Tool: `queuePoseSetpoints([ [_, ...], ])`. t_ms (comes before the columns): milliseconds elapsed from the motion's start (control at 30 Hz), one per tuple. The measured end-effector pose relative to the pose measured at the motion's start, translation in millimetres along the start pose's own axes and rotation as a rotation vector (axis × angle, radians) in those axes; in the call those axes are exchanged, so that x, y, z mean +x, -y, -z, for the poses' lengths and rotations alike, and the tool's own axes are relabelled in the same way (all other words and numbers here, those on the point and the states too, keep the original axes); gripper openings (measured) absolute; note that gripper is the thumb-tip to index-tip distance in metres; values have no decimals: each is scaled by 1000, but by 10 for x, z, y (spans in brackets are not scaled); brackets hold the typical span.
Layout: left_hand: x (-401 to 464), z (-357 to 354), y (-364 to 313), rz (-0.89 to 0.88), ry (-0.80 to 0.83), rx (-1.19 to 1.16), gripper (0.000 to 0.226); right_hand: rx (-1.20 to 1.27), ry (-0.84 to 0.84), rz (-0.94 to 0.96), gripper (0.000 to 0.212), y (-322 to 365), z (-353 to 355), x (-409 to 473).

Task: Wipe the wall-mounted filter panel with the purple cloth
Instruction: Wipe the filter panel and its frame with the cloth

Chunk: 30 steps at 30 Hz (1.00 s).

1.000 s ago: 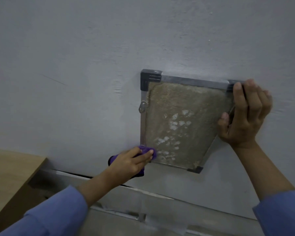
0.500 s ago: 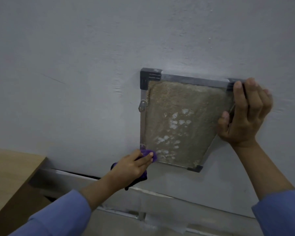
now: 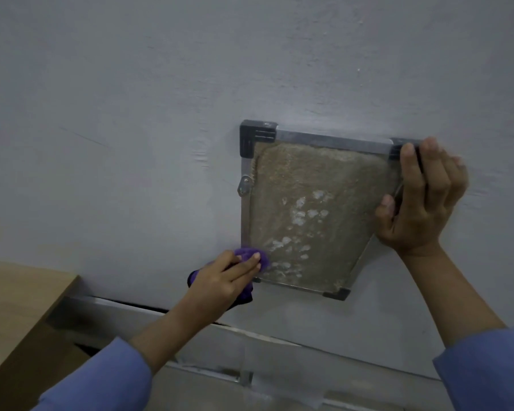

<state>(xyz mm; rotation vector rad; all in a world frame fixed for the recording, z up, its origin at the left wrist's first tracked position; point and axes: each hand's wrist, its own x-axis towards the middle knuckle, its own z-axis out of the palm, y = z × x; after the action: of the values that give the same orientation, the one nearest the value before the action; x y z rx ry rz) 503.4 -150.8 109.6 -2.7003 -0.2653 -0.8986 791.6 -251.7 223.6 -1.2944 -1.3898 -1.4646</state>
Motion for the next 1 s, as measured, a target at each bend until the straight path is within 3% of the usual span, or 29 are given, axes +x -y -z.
queuePoseSetpoints([
  [67, -110, -83, -45, 11, 55, -11, 25, -2, 4, 0, 56, -3, 1, 4],
  [167, -212, -144, -134, 64, 165, -71, 47, -1, 7, -5, 56, 8, 15, -2],
  [300, -192, -67, -199, 51, 49, -76, 24, -3, 2, -3, 56, 10, 19, -1],
  [467, 32, 50, -119, 77, -117, -20, 28, -1, -3, -4, 56, 3, 4, -4],
  [600, -34, -62, -81, 39, -64, 14, 35, 3, -3, -3, 56, 2, -4, -19],
  [667, -131, -100, -92, 30, -7, 9, 48, 1, 0, 0, 57, 2, -6, -19],
  [767, -188, -100, -148, 100, 40, -77, 47, -1, 1, -3, 56, 7, -9, -14],
  [900, -52, 84, -176, 148, -159, -91, 26, -8, -1, 2, 56, -2, -9, -11],
  [1000, 194, 256, -62, 162, -299, -47, 25, -11, -2, 2, 56, 3, -4, -12],
])
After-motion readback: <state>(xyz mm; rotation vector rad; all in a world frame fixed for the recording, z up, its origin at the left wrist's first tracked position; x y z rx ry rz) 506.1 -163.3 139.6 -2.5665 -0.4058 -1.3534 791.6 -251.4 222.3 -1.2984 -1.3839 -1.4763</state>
